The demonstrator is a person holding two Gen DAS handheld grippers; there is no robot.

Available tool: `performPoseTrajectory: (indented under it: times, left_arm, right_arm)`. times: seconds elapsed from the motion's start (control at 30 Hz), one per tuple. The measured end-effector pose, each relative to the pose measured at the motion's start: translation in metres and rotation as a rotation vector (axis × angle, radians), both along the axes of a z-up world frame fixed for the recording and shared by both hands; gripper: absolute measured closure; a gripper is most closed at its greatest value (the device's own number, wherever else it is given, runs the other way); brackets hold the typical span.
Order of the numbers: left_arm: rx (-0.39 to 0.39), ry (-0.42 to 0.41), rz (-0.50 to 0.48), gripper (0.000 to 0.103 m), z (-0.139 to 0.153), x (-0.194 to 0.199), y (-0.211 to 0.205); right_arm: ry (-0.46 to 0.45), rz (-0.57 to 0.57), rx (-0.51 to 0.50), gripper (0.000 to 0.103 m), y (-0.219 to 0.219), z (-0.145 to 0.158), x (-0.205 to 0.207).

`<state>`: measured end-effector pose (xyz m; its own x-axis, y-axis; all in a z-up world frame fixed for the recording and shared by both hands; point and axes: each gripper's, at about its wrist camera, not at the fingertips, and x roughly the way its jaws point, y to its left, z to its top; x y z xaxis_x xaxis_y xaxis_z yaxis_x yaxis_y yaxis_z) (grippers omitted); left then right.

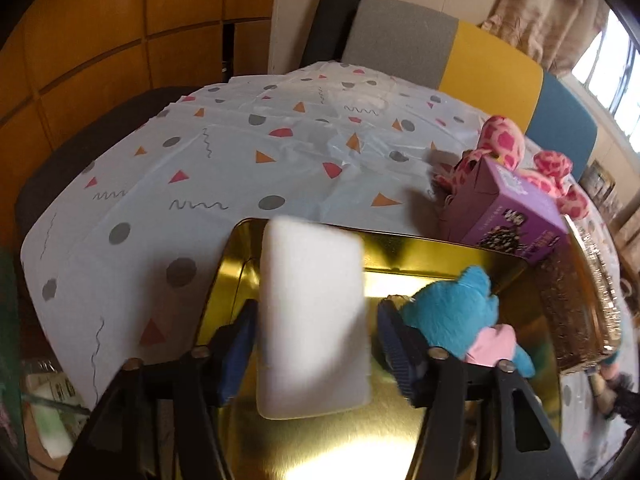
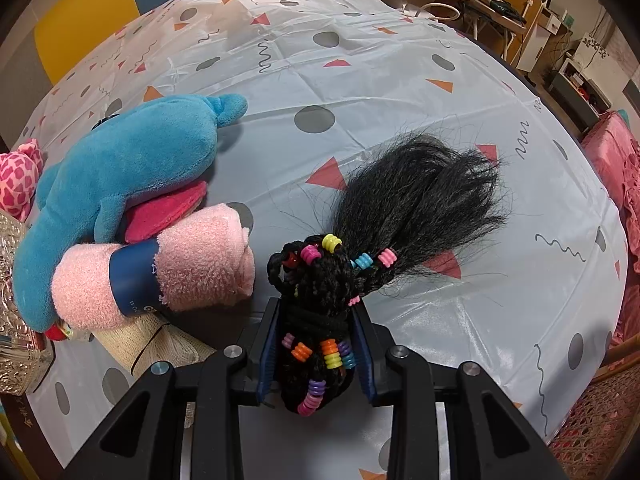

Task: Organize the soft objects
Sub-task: 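Place the sponge in the gold tray with the left tool while the right tool grasps the black beaded wig, then lift the black wig with the right tool, lower into the gold tray, open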

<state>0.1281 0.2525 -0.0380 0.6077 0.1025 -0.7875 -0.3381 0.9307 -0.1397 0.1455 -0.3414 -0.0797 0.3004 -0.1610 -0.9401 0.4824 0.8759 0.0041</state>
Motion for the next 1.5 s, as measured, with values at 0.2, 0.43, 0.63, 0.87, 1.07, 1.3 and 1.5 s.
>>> performPoseTrajectory:
  times: [0.2,0.43,0.63,0.87,1.07,1.3,1.5]
  left_arm:
    - [0.036,0.02,-0.016,0.017,-0.009,0.016,-0.004]
    - [0.112,-0.092,0.006,0.0,0.016,-0.017,-0.021]
    - [0.149,-0.211,0.03,0.0,0.042,-0.056,-0.042]
    - [0.108,-0.255,0.013,0.0,0.053,-0.08,-0.062]
    - [0.122,-0.244,0.016,0.0,0.051,-0.09,-0.074]
    - [0.124,-0.223,0.018,0.0,0.047,-0.096,-0.077]
    - [0.077,-0.216,-0.005,0.0,0.043,-0.1,-0.074]
  right_arm:
    - [0.001,0.001,0.0,0.07,0.0,0.001,0.0]
    - [0.008,0.007,-0.007,0.068,0.002,0.0,0.003]
    - [0.007,0.013,-0.012,0.069,0.003,0.0,0.003]
    - [-0.017,0.009,0.027,0.071,-0.002,0.003,0.0]
    - [-0.097,0.011,0.038,0.071,-0.004,0.017,-0.007]
    - [-0.272,0.045,0.132,0.071,-0.002,0.043,-0.019]
    - [-0.389,0.21,0.188,0.071,0.035,0.071,-0.03]
